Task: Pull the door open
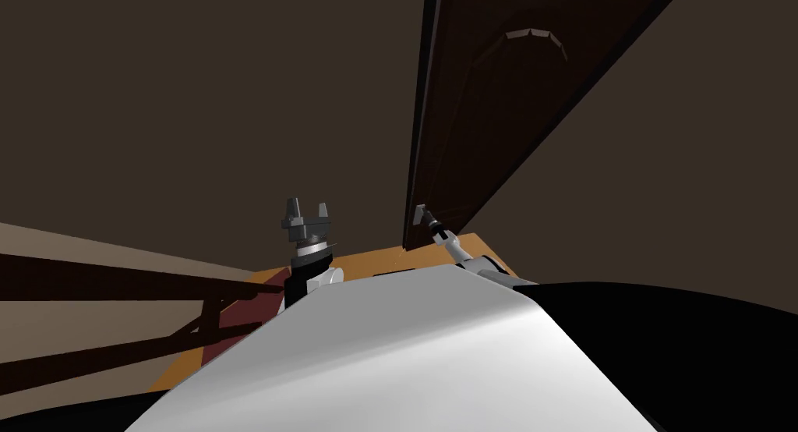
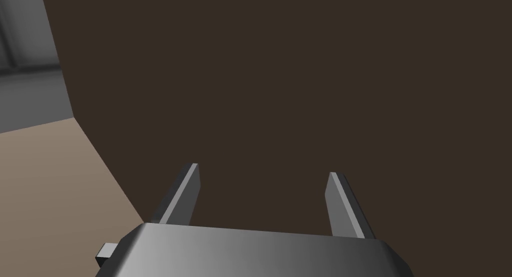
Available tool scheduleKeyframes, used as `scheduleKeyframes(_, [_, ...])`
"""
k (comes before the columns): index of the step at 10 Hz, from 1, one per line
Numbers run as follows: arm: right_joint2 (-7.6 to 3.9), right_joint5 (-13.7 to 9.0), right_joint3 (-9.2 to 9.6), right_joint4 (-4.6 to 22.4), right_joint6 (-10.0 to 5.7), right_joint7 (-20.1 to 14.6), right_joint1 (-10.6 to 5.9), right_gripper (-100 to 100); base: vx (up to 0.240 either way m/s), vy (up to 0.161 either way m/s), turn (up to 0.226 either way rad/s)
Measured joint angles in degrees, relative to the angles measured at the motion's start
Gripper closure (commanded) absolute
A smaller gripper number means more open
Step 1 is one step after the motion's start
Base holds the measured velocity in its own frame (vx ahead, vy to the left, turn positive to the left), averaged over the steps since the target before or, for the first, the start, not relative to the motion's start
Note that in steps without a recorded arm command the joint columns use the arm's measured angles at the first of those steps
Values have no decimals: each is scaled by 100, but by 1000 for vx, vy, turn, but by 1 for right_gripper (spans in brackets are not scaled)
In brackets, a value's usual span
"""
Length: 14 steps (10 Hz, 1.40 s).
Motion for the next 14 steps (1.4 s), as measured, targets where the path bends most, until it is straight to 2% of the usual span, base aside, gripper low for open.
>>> scheduleKeyframes(1, [-6,-133,7,-19,45,-165,7,100,-48,-43,63])
scheduleKeyframes(3, [3,-301,12,72,30,-414,-38,100,-61,-47,117])
scheduleKeyframes(7, [27,-755,21,-24,153,-960,1,100,-60,-52,87])
scheduleKeyframes(11, [16,-1144,45,49,204,-1511,-39,100,-61,-41,97])
scheduleKeyframes(14, [32,-1466,55,-13,274,-1912,5,100,-56,-47,98])
